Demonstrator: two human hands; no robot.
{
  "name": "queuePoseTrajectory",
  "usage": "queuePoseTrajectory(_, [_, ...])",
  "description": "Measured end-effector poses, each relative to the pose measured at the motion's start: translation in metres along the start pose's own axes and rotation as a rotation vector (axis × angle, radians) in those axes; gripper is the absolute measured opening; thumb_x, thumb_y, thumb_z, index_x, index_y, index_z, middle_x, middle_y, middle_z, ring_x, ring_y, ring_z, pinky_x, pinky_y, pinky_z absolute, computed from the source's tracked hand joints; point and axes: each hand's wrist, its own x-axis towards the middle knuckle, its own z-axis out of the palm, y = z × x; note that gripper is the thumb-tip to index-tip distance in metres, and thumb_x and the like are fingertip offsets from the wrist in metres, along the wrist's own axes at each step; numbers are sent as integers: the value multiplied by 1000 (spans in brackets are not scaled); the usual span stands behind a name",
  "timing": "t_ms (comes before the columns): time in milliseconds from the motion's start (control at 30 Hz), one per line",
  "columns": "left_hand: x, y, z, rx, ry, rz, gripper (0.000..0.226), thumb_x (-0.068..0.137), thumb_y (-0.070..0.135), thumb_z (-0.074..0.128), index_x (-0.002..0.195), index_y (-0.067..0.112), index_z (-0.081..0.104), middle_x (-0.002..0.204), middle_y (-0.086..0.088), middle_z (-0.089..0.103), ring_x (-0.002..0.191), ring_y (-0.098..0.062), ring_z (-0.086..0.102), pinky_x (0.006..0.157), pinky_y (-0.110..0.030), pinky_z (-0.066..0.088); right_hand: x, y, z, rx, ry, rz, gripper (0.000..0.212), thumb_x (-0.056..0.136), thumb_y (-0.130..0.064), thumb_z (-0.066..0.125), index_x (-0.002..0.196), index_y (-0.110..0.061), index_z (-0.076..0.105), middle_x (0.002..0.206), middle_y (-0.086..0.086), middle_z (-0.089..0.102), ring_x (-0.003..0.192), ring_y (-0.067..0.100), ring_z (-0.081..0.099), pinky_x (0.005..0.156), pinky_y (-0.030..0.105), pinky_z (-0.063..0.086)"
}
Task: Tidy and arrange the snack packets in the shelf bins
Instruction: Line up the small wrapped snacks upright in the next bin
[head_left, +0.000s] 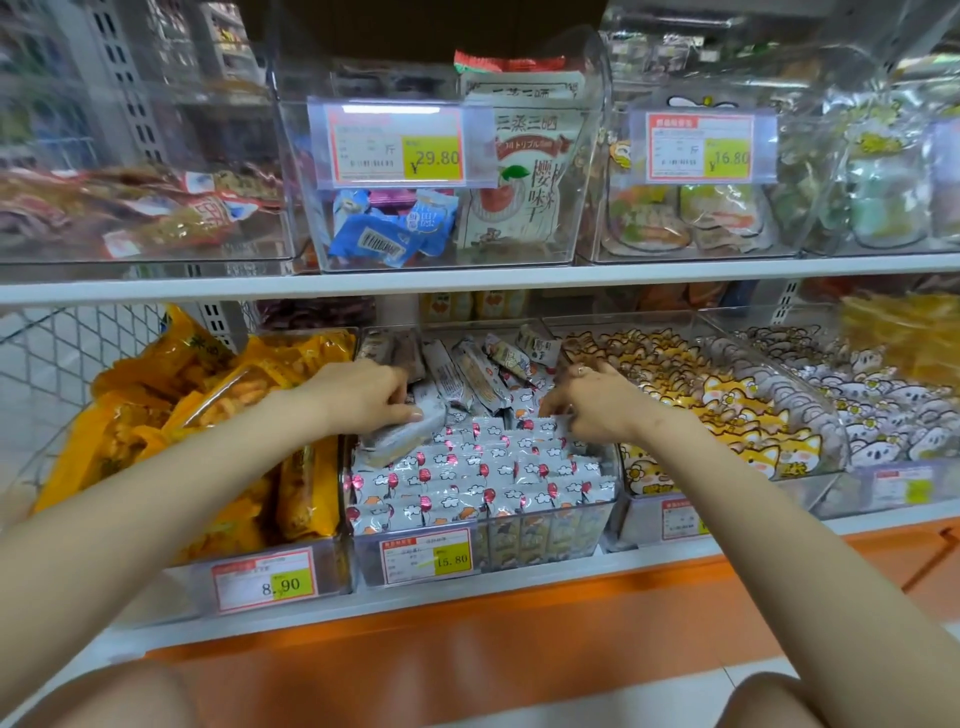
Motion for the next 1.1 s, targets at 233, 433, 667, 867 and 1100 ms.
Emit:
queuePoseTrajectory(233, [0,4,0,-165,-103,49,51,77,58,64,96,11,59,73,4,55,63,-9,46,52,-25,30,-5,-1,-2,78,-8,10,41,90,-12,49,125,-31,58,133,7,50,128,23,37,111,39,17])
queuePoseTrajectory(433, [5,13,-16,-535,151,38,46,87,47,58,118,14,50,107,-6,58,73,-14,54,59,-25,44,-1,-1,6,96,27,54,32,90,-28,58,123,-29,61,132,9,49,123,28,44,106,37,27])
queuePoseTrajectory(667, [27,31,-13,-677,-52,-21,42,97,42,42,125,10,44,106,-10,62,76,-18,57,60,-20,47,-4,-1,6,144,42,68,32,90,-28,60,122,-27,62,130,10,49,118,28,48,102,38,39])
queuePoseTrajectory(867, [32,35,-11,-642,-77,77,49,91,21,57,137,15,41,116,-3,51,96,-15,50,77,-21,39,-5,0,6,162,41,60,32,91,-28,58,123,-25,61,130,9,47,121,25,45,100,34,38])
queuePoseTrajectory(1100, [41,26,1,-579,47,209,31,78,21,74,102,24,55,97,7,59,81,-14,54,70,-26,42,-6,0,6,165,37,50,32,92,-28,57,124,-25,61,126,10,46,120,26,46,100,33,38])
